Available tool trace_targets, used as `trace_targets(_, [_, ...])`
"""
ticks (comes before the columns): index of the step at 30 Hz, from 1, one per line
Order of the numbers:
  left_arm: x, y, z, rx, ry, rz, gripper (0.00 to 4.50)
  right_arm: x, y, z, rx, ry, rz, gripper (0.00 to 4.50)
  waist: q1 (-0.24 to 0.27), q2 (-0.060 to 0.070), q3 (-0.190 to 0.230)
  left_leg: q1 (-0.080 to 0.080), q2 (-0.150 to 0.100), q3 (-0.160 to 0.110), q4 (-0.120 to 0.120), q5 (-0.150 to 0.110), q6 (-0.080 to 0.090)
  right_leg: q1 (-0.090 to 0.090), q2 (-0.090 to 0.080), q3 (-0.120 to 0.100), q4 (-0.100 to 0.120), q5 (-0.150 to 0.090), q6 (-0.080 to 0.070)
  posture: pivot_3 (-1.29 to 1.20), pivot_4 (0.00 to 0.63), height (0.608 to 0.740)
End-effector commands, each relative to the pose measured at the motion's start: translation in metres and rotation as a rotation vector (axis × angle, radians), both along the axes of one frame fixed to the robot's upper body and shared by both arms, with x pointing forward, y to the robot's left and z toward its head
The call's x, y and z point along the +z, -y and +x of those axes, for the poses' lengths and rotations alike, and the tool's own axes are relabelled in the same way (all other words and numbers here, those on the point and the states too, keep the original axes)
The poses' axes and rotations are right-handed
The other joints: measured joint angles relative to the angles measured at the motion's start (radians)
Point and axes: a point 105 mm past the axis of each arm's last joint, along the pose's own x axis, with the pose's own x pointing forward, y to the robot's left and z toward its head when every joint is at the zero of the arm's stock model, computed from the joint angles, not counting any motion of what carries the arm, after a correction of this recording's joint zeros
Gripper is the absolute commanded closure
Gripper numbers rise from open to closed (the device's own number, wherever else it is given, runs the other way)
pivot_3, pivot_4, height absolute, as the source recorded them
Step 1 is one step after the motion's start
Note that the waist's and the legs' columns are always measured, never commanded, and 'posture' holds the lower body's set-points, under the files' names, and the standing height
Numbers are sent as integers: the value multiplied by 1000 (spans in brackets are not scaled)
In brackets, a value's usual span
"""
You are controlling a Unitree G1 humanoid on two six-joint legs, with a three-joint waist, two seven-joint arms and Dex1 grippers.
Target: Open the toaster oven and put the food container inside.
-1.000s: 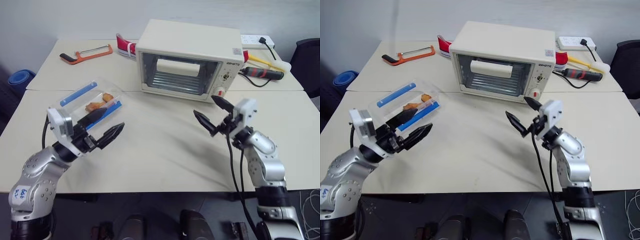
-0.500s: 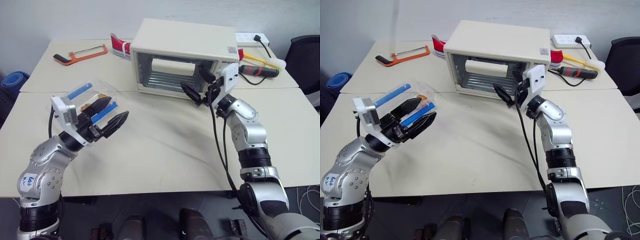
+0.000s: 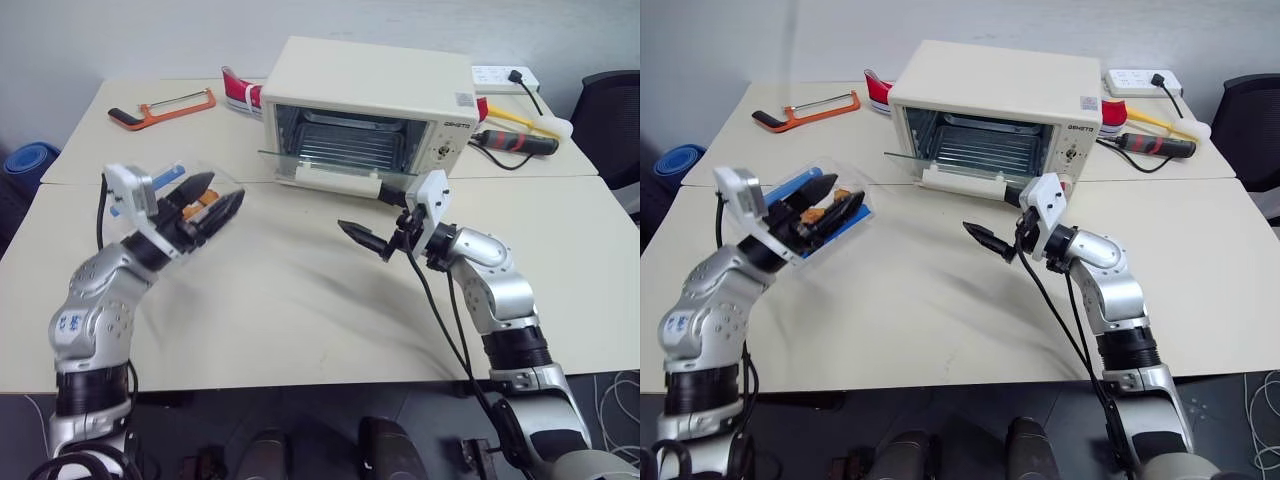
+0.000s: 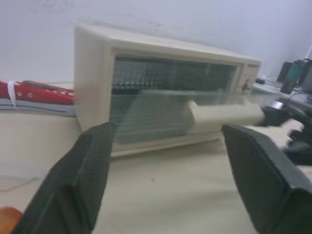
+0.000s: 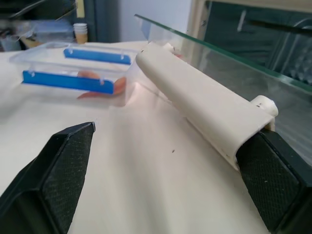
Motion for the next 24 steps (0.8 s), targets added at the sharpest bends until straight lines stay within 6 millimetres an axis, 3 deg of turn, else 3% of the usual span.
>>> trace_targets(1, [20,-5,22,49,45,17,2080,12,-4,-7,25,79,-21,0,-1,0,0,0,0,0,0,0,0,0,0,0,0,0,0,0,150,740])
trace_targets(6, [30,3,61,73,58,75,3608,12,-6,-5,33,87,-27,0,-3,0,0,0,0,0,-1,0,0,0,0,-4,0,0,0,0,150,740])
trace_targets(9, [20,23,77,43,41,174,4469,11,-6,-3,29,88,-29,0,-3,0,0,0,0,1,-1,0,0,0,-1,-5,0,0,0,0,150,740])
trace_targets(16, [9,58,71,-179,75,255,4469,6,4,-5,2,93,-32,0,-3,-1,0,-1,0,2,-1,0,0,-2,-1,-7,0,0,0,0,150,740])
trace_targets(24, [-12,55,56,-282,94,457,4469,-26,71,-46,-135,87,-125,0,23,-1,1,-10,-2,-3,4,-1,2,-3,-3,-12,-2,1,2,0,150,740])
